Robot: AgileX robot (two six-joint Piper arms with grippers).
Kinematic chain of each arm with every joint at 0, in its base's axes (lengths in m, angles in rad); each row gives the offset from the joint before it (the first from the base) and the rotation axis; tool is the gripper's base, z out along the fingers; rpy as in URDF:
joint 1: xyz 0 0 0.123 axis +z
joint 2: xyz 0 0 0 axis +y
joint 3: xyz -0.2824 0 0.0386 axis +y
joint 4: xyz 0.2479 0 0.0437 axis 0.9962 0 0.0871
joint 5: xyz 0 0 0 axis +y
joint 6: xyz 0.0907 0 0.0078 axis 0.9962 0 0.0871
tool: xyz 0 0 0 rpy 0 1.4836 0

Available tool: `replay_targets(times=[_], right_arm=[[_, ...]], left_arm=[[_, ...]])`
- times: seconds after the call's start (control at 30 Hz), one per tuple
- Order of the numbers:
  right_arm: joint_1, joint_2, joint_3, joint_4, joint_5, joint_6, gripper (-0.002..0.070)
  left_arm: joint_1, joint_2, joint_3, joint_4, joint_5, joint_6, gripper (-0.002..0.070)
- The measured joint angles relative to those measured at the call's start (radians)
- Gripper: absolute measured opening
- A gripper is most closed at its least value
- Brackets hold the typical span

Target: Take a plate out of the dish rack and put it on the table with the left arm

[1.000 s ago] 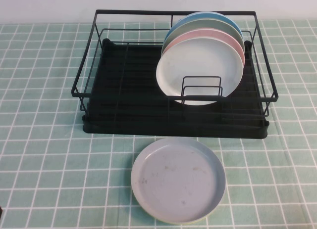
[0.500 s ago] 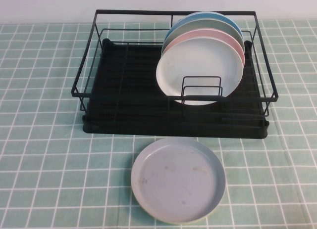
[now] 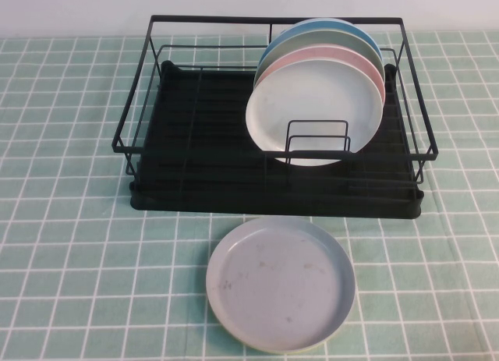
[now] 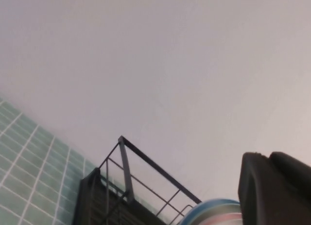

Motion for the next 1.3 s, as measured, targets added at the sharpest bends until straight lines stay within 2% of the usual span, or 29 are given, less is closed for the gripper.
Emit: replay_targets(times=[0.1, 0.17, 0.23, 0.37, 0.5, 0.67, 0.8, 1.17, 1.3], right_arm=[[0.0, 0.0, 0.0, 0.0, 0.0, 0.0, -0.0018], [0.0, 0.0, 0.0, 0.0, 0.0, 0.0, -0.0018], [0.0, 0.0, 0.0, 0.0, 0.0, 0.0, -0.0018], [0.0, 0.0, 0.0, 0.0, 0.0, 0.0, -0.0018], [0.0, 0.0, 0.0, 0.0, 0.0, 0.0, -0.0018], [0.0, 0.0, 0.0, 0.0, 0.0, 0.0, -0.0018], [0.0, 0.0, 0.0, 0.0, 0.0, 0.0, -0.0018], [0.0, 0.0, 0.0, 0.0, 0.0, 0.0, -0.0018], [0.0, 0.0, 0.0, 0.0, 0.0, 0.0, -0.0018]], left_arm=[[-0.002, 0.0, -0.016, 0.022, 0.042, -0.097, -0.0003], [-0.025, 0.014, -0.091, 0.07, 0.248, -0.145, -0.0003], [-0.07, 0.066, -0.215, 0.095, 0.451, -0.11, -0.0003], [-0.193, 0.239, -0.527, 0.086, 0.732, 0.221, -0.0003], [-0.318, 0.455, -0.762, 0.061, 0.851, 0.504, -0.0003], [-0.442, 0.729, -0.942, 0.059, 0.892, 0.717, -0.0003], [-0.507, 0.986, -1.075, 0.052, 0.933, 0.846, -0.0003], [-0.505, 1.559, -1.66, -0.102, 1.344, 0.95, -0.0003], [-0.505, 1.685, -1.834, -0.12, 1.412, 1.01, -0.0003]])
